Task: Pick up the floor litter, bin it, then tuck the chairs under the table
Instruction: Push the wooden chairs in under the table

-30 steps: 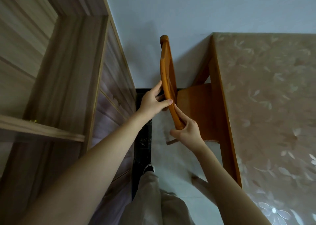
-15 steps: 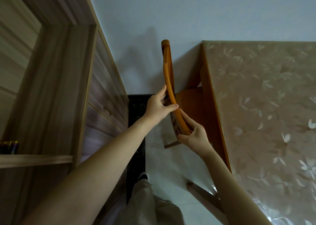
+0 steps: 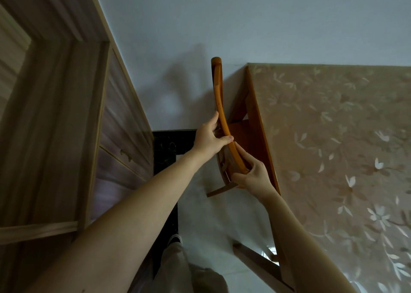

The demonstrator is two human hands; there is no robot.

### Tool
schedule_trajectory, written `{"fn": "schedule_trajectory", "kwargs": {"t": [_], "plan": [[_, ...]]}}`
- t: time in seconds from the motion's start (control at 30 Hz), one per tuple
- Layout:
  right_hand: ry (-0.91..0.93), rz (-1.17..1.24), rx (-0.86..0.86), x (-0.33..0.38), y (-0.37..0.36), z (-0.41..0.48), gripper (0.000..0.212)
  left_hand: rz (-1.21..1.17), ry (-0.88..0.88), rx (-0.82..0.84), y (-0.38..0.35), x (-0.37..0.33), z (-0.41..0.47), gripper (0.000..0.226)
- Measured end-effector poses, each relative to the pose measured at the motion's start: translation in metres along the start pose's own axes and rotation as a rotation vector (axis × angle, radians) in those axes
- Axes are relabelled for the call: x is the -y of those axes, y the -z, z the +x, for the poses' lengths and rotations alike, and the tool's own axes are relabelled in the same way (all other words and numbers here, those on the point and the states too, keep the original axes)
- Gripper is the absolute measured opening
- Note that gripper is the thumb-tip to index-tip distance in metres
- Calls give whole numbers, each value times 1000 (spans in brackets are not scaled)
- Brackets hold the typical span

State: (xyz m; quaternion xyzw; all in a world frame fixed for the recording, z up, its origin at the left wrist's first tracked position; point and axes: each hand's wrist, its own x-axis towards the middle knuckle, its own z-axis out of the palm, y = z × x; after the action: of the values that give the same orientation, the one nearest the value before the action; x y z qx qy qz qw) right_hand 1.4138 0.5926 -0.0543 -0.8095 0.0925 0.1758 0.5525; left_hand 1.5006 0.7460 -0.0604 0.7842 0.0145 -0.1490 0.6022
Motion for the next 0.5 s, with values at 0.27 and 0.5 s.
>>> {"fn": "schedule_trajectory", "kwargs": {"t": [0.27,0.5], "plan": [[-9,13,-35,0,-7,2,86,7,26,12,2,0,3,92],[-20,34,-84,-11,-11,10,85,61,12,18,2,2,8,92]]}}
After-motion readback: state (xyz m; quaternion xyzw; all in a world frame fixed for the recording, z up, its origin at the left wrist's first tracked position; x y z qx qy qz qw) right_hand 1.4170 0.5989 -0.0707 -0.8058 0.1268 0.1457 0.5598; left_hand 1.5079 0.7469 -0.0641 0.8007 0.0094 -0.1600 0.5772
